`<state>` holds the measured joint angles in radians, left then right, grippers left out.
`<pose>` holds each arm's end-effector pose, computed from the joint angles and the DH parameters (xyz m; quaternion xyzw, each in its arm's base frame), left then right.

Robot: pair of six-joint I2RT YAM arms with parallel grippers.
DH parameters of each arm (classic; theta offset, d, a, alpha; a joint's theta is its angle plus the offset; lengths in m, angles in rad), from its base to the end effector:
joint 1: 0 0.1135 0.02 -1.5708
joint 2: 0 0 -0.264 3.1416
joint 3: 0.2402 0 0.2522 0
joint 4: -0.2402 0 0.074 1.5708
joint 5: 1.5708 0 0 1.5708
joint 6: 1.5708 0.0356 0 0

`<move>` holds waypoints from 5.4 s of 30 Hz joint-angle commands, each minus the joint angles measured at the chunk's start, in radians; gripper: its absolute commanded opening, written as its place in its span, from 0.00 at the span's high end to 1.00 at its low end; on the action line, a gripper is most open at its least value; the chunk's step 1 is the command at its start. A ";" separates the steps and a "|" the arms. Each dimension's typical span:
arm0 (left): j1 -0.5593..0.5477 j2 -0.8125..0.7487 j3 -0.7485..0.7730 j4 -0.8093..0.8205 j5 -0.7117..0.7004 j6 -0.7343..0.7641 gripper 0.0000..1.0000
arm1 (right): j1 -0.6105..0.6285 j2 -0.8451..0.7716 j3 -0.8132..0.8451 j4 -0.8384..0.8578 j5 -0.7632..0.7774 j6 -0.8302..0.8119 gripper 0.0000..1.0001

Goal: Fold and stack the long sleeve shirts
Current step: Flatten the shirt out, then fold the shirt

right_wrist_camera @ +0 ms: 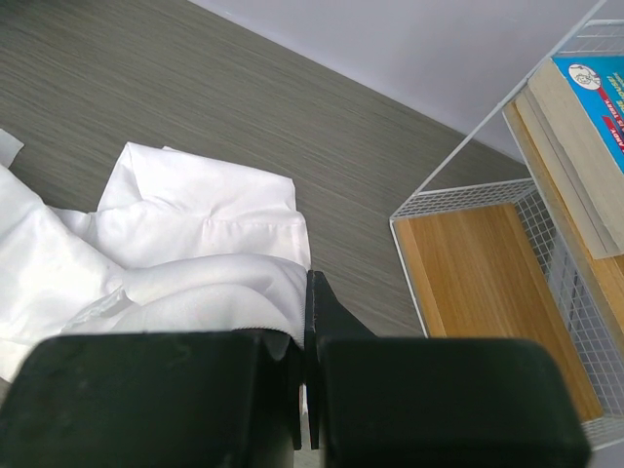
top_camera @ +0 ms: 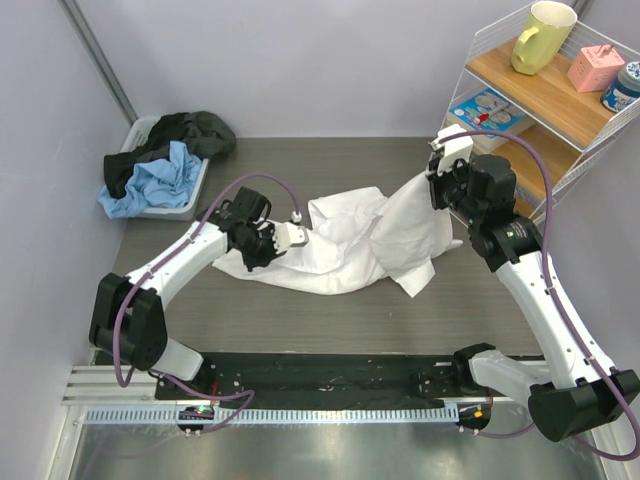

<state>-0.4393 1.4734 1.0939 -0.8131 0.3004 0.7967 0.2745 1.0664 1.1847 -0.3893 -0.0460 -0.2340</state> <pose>0.2525 -0.1303 0.2409 0.5856 0.7752 -0.1116 0.2090 0.2249 0.0650 0.4038 -0.2137 0.7668 0.0306 0.6045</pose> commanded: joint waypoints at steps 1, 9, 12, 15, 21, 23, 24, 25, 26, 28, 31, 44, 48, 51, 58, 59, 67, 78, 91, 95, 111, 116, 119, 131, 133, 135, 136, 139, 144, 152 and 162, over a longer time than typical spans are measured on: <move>0.017 -0.005 0.027 -0.005 0.008 -0.019 1.00 | -0.003 -0.028 0.009 0.058 0.008 -0.021 0.99; 0.258 -0.022 0.425 0.058 -0.001 -0.335 1.00 | -0.012 0.012 0.139 0.105 0.078 -0.073 0.99; 0.281 -0.056 0.527 0.118 -0.069 -0.398 1.00 | -0.014 0.066 0.237 0.135 0.083 -0.090 0.99; 0.281 -0.119 0.549 0.204 -0.118 -0.422 1.00 | -0.015 0.113 0.344 0.151 0.066 -0.091 0.99; 0.281 -0.248 0.592 0.307 -0.190 -0.507 1.00 | -0.017 0.127 0.522 0.145 0.005 -0.105 0.99; 0.281 -0.300 0.586 0.336 -0.187 -0.525 1.00 | -0.015 0.110 0.564 0.129 -0.012 -0.105 0.99; 0.283 -0.353 0.586 0.354 -0.184 -0.540 1.00 | -0.015 0.087 0.601 0.109 -0.037 -0.105 0.99; 0.281 -0.376 0.589 0.357 -0.181 -0.547 1.00 | -0.014 0.073 0.616 0.101 -0.049 -0.102 0.99; 0.283 -0.399 0.590 0.359 -0.184 -0.556 1.00 | -0.015 0.057 0.631 0.095 -0.058 -0.096 0.99; 0.281 -0.475 0.595 0.365 -0.195 -0.574 1.00 | -0.015 0.006 0.674 0.076 -0.089 -0.080 0.99; 0.281 -0.573 0.607 0.368 -0.205 -0.585 1.00 | -0.015 -0.057 0.739 0.072 -0.115 -0.051 0.99; 0.281 -0.609 0.865 0.402 -0.264 -0.630 1.00 | -0.089 0.035 1.141 0.139 -0.235 0.050 0.99; 0.281 -0.576 0.729 0.419 -0.285 -0.556 1.00 | -0.089 0.082 0.982 0.176 -0.213 -0.023 0.99; 0.281 -0.559 0.540 0.440 -0.270 -0.507 1.00 | -0.089 0.107 0.795 0.231 -0.238 -0.079 0.99; 0.283 -0.478 0.080 0.645 -0.233 -0.416 1.00 | -0.090 0.191 0.403 0.342 -0.272 -0.120 0.99; 0.292 -0.451 0.016 0.672 -0.216 -0.403 1.00 | -0.089 0.202 0.307 0.383 -0.273 -0.122 0.99; 0.330 0.064 0.013 0.824 -0.156 -0.337 1.00 | -0.087 0.583 0.214 0.474 -0.261 -0.120 0.86; 0.337 0.233 0.314 0.504 -0.242 -0.402 0.45 | -0.086 0.660 0.463 0.101 -0.086 -0.152 0.17; 0.246 0.094 -0.026 0.107 -0.101 -0.324 0.26 | -0.095 0.422 0.158 -0.327 -0.068 -0.189 0.13; 0.246 0.149 -0.051 0.147 -0.168 -0.298 0.29 | -0.104 0.484 0.105 -0.336 -0.020 -0.197 0.16; 0.261 0.309 0.018 0.187 -0.262 -0.240 0.31 | -0.164 0.793 0.061 -0.246 0.012 -0.209 0.23; 0.269 0.306 0.023 0.187 -0.258 -0.234 0.32 | -0.172 0.825 0.093 -0.286 -0.031 -0.209 0.70; 0.274 0.294 0.021 0.187 -0.245 -0.237 0.33 | -0.176 0.766 0.147 -0.350 -0.087 -0.211 0.90; 0.283 0.234 0.066 0.167 -0.185 -0.281 0.34 | -0.175 0.665 0.526 -0.606 -0.429 -0.139 0.99; 0.297 0.203 0.083 0.167 -0.108 -0.313 0.33 | -0.175 0.652 0.544 -0.573 -0.575 -0.046 0.99; 0.332 0.133 0.118 0.173 0.007 -0.355 0.31 | -0.176 0.647 0.535 -0.467 -0.725 0.048 0.99; 0.346 0.104 0.127 0.199 0.142 -0.423 0.28 | -0.176 0.636 0.524 -0.410 -0.777 0.184 0.99; 0.356 -0.016 0.135 0.361 0.281 -0.619 0.20 | -0.176 0.586 0.428 -0.041 -0.887 0.566 0.99; 0.269 -0.085 0.200 0.551 0.327 -0.858 0.06 | -0.163 0.498 0.176 0.779 -0.784 1.122 0.99; 0.055 0.037 0.437 0.551 0.235 -0.884 0.02 | -0.069 0.518 0.193 0.848 -0.617 1.194 0.99; -0.056 0.162 0.555 0.672 0.147 -0.945 0.00 | -0.015 0.518 0.216 0.799 -0.525 1.144 0.99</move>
<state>-0.4694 1.6169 1.5883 -0.2272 0.4843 -0.1101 0.2531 1.6272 1.3598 0.3775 -0.6334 0.9287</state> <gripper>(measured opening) 0.996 0.045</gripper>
